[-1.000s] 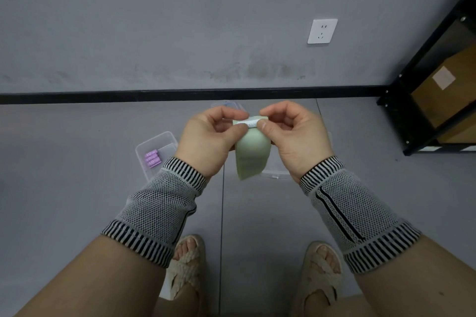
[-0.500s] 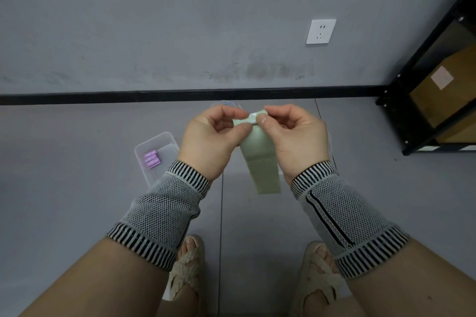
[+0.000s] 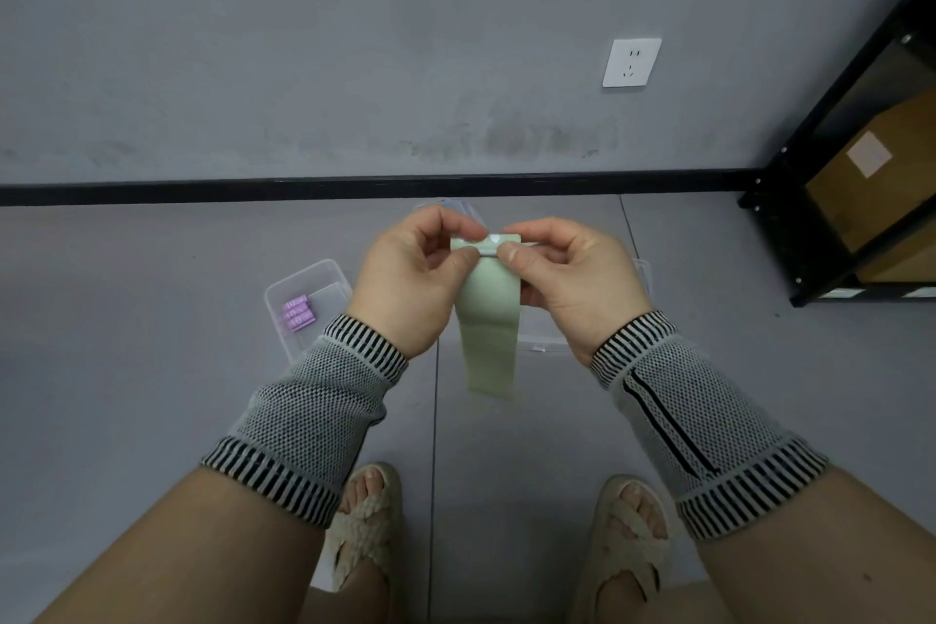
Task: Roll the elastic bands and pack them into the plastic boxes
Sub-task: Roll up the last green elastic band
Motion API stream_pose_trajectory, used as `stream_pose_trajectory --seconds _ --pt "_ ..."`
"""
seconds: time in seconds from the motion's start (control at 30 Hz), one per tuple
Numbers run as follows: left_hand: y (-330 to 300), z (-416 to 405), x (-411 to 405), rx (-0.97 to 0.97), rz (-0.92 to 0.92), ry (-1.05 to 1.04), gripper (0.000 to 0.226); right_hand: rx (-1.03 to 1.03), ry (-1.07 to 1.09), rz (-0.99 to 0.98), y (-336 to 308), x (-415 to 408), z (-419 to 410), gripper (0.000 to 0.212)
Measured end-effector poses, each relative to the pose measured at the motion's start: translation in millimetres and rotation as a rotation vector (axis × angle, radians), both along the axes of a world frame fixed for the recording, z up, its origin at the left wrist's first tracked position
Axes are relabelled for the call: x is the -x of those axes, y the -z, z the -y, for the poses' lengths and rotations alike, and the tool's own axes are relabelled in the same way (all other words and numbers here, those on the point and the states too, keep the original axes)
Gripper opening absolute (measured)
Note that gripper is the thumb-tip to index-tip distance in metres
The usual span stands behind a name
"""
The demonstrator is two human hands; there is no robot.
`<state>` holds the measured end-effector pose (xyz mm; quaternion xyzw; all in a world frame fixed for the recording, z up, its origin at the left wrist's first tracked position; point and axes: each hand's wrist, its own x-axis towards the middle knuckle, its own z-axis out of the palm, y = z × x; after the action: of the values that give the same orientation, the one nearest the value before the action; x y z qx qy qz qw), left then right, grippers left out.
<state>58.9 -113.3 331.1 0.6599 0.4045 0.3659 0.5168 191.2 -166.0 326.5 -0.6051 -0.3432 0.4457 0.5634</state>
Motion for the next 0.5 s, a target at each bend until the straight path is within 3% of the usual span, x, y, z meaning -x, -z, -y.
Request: stream_pose_trajectory --seconds 0.1,0.17,0.27,0.5 --pt "-0.3 0.5 -1.7 0.06 0.057 -0.053 0.028 -0.036 0.045 -0.053 -1.8 0.8 -1.1 0.012" --pt "2.1 0.0 -1.7 0.107 -0.006 -0.084 0.03 -0.071 0.096 -0.083 -1.3 1.7 -1.0 0.014" --pt "4.4 1.1 -3.1 0.102 -0.116 -0.067 0.025 -0.084 0.145 -0.024 0.2 0.1 0.2 0.016" --pt "-3.6 0.0 -1.2 0.106 -0.031 -0.099 0.02 -0.117 0.154 0.076 0.7 5.4 0.0 0.023"
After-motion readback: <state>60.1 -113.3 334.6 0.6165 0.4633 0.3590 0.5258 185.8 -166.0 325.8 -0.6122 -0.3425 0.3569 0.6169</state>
